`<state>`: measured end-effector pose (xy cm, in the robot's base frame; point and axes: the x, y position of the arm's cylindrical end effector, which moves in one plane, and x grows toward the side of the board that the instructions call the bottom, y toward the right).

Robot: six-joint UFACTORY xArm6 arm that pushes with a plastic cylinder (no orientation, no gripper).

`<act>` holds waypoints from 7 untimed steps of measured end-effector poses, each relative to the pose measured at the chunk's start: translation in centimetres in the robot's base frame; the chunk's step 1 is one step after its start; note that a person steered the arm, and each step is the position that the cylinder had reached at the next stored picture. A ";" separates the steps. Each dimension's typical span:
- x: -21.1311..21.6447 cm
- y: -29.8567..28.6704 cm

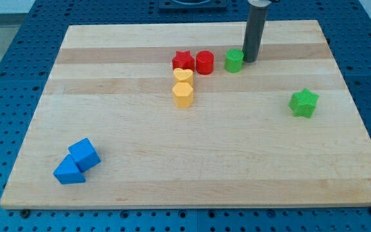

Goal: Move the green circle to the right of the red circle

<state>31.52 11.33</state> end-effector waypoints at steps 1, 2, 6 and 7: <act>0.2 -0.3; 0.8 -0.5; 1.2 -1.5; 1.2 -1.7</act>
